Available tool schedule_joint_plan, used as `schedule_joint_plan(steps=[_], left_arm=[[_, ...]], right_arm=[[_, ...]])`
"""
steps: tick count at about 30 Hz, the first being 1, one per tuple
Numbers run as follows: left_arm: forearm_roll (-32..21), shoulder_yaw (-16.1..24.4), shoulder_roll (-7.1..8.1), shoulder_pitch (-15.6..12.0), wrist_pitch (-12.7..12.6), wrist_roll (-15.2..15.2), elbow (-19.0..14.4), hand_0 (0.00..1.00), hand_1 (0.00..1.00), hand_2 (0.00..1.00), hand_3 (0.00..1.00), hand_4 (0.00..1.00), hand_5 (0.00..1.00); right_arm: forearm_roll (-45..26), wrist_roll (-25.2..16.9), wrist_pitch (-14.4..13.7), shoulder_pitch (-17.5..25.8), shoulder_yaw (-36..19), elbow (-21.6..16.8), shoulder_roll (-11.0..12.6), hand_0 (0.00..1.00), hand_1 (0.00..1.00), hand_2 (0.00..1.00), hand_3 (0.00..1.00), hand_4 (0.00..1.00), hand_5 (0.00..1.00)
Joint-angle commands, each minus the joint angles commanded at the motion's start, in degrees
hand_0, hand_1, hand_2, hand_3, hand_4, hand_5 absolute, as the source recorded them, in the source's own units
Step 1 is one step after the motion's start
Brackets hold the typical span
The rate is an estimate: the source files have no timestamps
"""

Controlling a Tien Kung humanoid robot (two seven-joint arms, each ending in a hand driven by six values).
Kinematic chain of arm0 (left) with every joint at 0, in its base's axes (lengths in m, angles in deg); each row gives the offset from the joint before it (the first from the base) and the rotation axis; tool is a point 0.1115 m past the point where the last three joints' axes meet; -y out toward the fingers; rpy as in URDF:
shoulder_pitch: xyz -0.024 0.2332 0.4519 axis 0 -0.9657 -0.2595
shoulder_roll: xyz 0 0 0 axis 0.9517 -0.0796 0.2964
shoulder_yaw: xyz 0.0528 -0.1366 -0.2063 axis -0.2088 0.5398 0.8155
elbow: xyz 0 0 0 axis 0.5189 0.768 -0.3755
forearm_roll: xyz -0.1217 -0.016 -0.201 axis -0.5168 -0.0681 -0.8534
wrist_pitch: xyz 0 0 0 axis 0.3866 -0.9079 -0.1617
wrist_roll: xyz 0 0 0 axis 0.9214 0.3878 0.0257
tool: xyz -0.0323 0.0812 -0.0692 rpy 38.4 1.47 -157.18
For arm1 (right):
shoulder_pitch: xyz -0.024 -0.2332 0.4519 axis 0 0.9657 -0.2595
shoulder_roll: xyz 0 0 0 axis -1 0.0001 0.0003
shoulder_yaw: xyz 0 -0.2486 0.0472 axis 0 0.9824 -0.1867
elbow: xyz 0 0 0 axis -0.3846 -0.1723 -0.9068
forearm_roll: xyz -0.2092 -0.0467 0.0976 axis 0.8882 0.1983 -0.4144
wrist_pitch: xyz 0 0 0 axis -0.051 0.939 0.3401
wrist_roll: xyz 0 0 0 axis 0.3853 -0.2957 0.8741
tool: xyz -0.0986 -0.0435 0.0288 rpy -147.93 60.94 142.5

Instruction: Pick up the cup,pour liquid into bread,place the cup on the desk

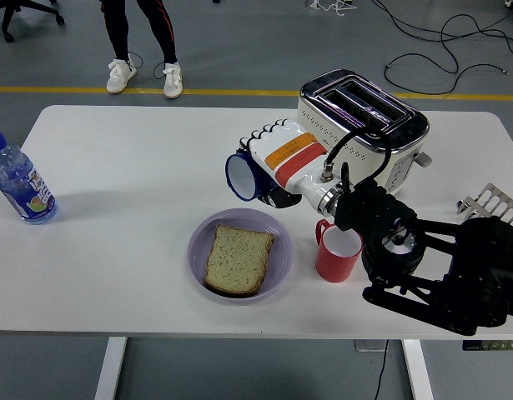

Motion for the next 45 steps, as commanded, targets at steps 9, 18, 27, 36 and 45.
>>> schedule_joint_plan(steps=[9,18,27,36,45], left_arm=[[-0.02,-0.45,0.17,-0.27,0.08,-0.02,0.00,0.654,0.690,0.709,0.604,0.339,0.919],[1.07,0.59,0.11,-0.61,0.30,-0.15,0.00,0.655,0.691,0.710,0.605,0.341,0.921],[0.79,0.65,0.18,-0.71,0.11,0.02,0.00,0.655,0.691,0.710,0.602,0.347,0.932],[-0.82,-0.21,0.41,-0.93,-0.13,0.38,0.00,0.655,0.691,0.710,0.602,0.349,0.935],[-0.26,0.70,0.39,-1.14,-0.28,0.35,0.00,0.656,0.691,0.711,0.603,0.351,0.932]], right_arm=[[1.32,3.68,1.46,-5.57,7.80,0.91,0.06,0.291,0.272,0.457,0.537,0.580,0.002],[1.09,8.78,3.32,-6.34,8.87,1.80,-1.90,0.282,0.273,0.460,0.540,0.576,0.002],[-8.02,5.10,-3.18,-1.40,1.24,-1.22,-0.27,0.259,0.251,0.455,0.539,0.575,0.002],[-25.82,0.49,-10.52,6.97,-15.97,-6.13,0.80,0.225,0.242,0.456,0.538,0.573,0.002],[-47.56,-2.71,-9.81,18.16,-32.61,-11.91,3.30,0.278,0.263,0.459,0.539,0.569,0.002]])
